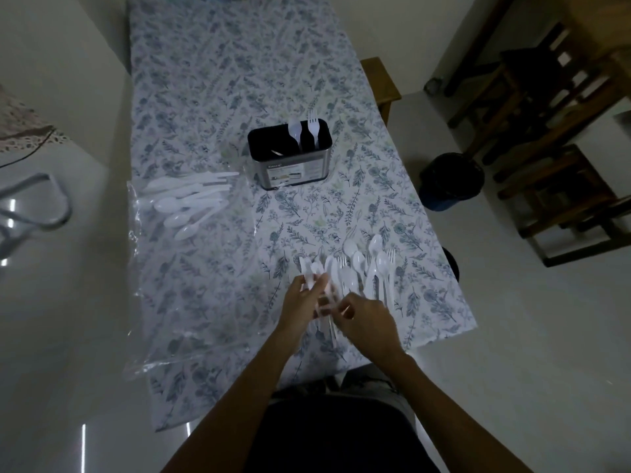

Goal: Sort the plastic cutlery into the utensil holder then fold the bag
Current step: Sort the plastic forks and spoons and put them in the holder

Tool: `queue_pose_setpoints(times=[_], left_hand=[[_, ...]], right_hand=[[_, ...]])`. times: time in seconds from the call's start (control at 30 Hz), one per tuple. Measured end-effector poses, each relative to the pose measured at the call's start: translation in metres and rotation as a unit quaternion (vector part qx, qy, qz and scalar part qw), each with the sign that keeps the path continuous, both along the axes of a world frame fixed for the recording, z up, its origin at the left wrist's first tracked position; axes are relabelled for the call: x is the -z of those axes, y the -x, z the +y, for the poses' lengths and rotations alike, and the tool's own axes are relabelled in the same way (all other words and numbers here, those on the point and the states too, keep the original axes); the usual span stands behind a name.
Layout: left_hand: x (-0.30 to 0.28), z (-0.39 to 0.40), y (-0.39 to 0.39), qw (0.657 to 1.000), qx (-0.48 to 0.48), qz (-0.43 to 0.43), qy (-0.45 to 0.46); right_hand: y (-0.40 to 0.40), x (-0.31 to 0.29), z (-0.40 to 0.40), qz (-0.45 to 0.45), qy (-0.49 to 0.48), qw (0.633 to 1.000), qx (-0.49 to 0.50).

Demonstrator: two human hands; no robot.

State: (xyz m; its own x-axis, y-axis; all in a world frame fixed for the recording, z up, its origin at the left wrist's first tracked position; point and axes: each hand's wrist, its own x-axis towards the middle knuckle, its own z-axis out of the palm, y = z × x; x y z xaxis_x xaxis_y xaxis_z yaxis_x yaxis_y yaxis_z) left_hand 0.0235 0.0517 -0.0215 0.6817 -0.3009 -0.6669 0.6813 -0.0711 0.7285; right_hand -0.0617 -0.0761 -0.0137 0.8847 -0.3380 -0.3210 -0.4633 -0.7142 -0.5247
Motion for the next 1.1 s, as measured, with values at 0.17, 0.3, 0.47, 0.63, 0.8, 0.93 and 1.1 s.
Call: queue_pose_setpoints(times=[0.17,0.3,0.47,0.63,0.8,0.93,1.1], left_hand=[[0.012,0.005,-0.008,0.994,-0.026,-0.043,-0.102],[0.012,0.015,-0.017,0.992,-0.055,-0.020,-0.116],[0.013,0.012,-0.017,0.996,-0.032,-0.006,-0.086],[0.014,0.011,-0.018,0.997,-0.029,0.008,-0.073],[0.009,0.014,-0.020,0.996,-0.042,0.012,-0.078],[0.003,0.011,-0.019,0.998,-0.035,0.007,-0.047],[-0.005,-0.001,-0.016,1.000,-0.026,0.012,0.005]], right_hand=[[-0.007,0.008,-0.002,0.016,-0.015,0.999,0.030],[-0.011,0.020,-0.011,0.062,0.067,0.996,0.023],[-0.015,0.018,-0.012,0.056,0.060,0.996,0.046],[-0.012,0.020,-0.007,0.081,0.073,0.992,0.059],[-0.017,0.017,-0.007,0.091,0.080,0.992,0.045],[-0.018,0.006,-0.003,0.012,0.045,0.998,0.041],[-0.017,0.001,0.016,-0.040,0.002,0.998,-0.044]])
